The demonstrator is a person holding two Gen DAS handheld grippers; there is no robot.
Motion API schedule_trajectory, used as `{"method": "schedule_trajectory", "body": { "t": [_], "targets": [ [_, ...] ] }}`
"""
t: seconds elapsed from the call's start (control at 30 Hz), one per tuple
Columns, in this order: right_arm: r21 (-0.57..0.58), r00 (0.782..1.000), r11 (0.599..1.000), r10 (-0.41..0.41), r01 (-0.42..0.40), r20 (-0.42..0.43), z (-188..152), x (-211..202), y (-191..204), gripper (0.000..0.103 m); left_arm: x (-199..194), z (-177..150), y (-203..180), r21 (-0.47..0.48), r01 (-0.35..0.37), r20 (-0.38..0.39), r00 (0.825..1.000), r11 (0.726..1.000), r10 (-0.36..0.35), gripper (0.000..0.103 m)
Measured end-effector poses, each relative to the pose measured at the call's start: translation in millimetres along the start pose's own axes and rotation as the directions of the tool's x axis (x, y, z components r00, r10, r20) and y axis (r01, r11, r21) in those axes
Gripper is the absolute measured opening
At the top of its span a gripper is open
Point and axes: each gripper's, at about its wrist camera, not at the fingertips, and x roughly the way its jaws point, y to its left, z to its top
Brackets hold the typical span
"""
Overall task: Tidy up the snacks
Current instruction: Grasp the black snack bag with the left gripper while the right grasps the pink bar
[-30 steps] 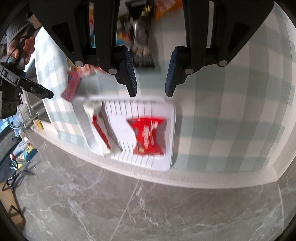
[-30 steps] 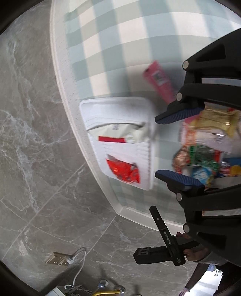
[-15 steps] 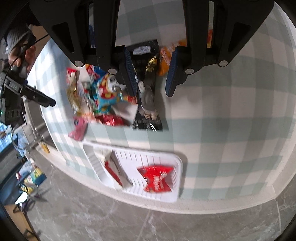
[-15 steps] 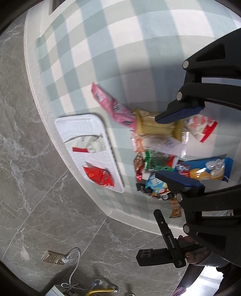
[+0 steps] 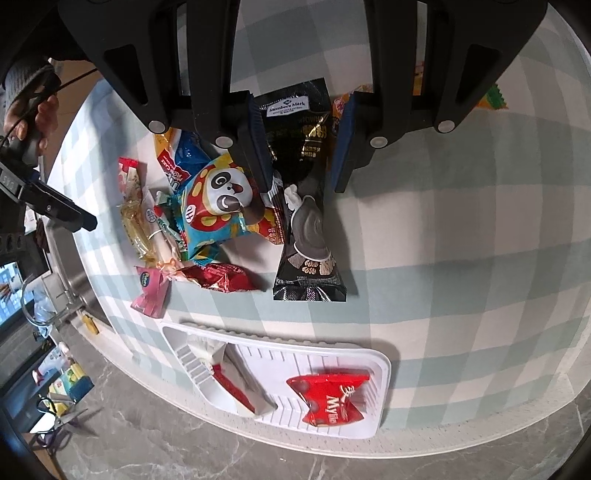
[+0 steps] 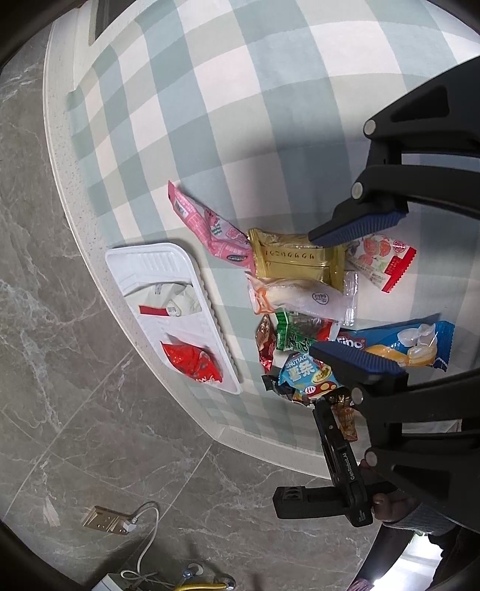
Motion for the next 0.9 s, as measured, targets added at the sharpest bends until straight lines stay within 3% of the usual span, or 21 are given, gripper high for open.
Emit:
{"method": "schedule_trajectory", "body": {
  "t": [0.33,0.6,0.9],
  "targets": [
    [0.007,0.999,0.999,-0.044,0.044,-0.002,14.4,14.4,-0.9,0.06,22.8,11.2,-0.7,0.019,0.001,-0.019,1.0,1.0,0.0,0.031],
    [0.056,0.993,0.992,-0.117,0.117,0.011,44.5,33.7,-17.3,0.063,33.0,15.0,2.3,0.018,0.022,-0.02,1.0,1.0,-0.021,0.031],
    [0.124,0.979,0.972,-0.197,0.202,-0.051,79.5,74.1,-32.1,0.063,32.9,14.9,3.4,0.025,0.026,-0.025,0.999,0.999,-0.026,0.031]
  ]
}}
